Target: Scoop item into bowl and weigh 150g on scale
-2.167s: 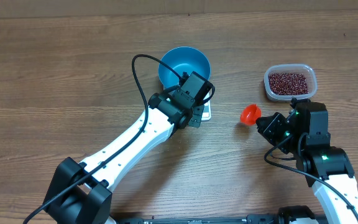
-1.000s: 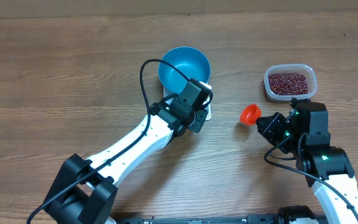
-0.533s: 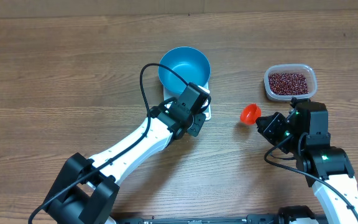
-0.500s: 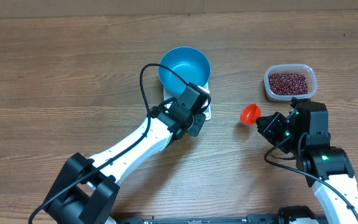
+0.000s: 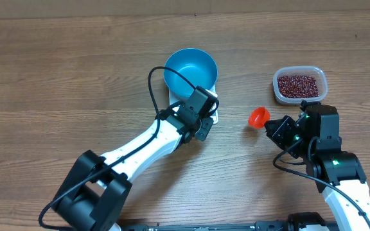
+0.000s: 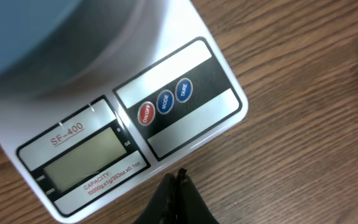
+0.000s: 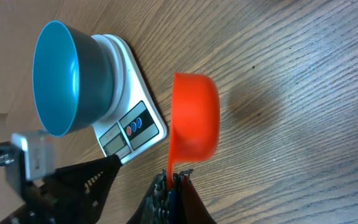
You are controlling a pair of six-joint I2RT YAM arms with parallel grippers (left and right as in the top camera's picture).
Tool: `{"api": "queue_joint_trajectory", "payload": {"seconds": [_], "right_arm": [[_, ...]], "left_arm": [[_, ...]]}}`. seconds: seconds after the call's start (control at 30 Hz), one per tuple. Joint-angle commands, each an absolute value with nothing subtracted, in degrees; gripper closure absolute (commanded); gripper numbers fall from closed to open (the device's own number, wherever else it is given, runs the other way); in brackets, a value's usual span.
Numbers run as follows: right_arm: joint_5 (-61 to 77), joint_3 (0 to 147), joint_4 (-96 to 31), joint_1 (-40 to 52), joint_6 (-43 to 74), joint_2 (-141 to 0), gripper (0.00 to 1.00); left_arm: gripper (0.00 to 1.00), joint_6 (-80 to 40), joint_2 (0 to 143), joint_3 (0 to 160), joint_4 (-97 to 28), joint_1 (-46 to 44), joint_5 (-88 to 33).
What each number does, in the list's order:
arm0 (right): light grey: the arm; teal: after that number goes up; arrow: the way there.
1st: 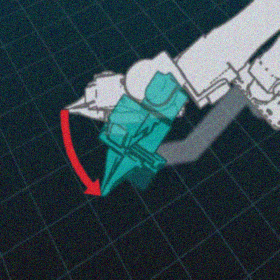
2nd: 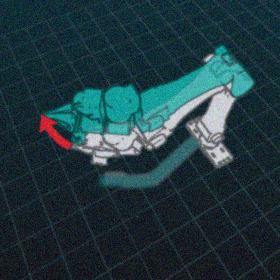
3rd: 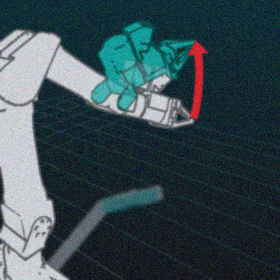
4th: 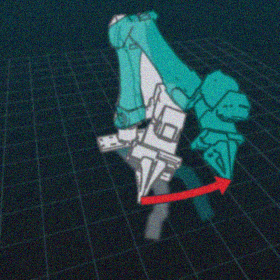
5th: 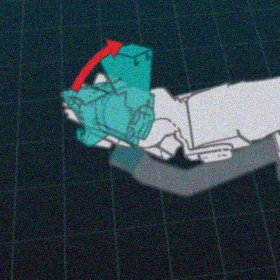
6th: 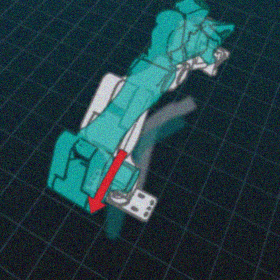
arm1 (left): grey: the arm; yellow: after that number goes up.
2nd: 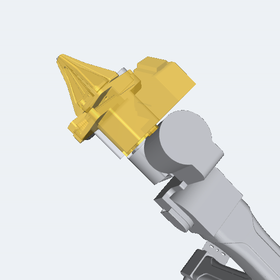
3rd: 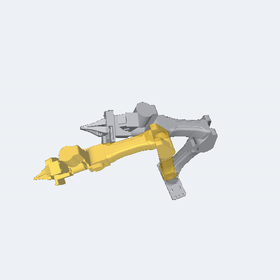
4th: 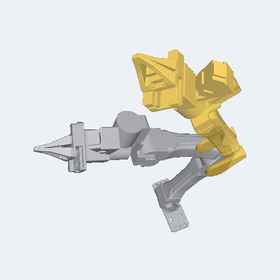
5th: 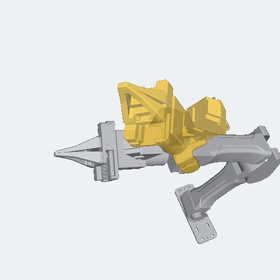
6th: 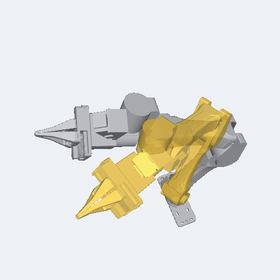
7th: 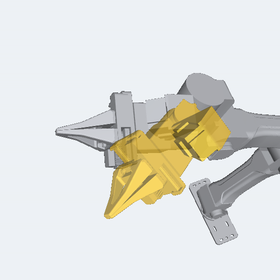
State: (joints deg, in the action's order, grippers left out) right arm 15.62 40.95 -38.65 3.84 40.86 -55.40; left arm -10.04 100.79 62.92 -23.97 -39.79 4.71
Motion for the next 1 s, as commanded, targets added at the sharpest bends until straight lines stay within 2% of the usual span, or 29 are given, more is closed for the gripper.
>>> {"api": "queue_joint_trajectory", "payload": {"seconds": [0.0, 0.97], "right_arm": [[15.03, 42.61, -38.48, 4.05, 40.40, -54.72, 0.96], [15.00, 42.61, -38.26, 4.05, 40.40, -54.72, 0.96]], "left_arm": [[0.96, -9.21, 101.89, 62.08, -23.11, -40.53, 4.40], [0.96, -8.97, 101.91, 62.06, -19.14, -40.51, 9.41]]}}
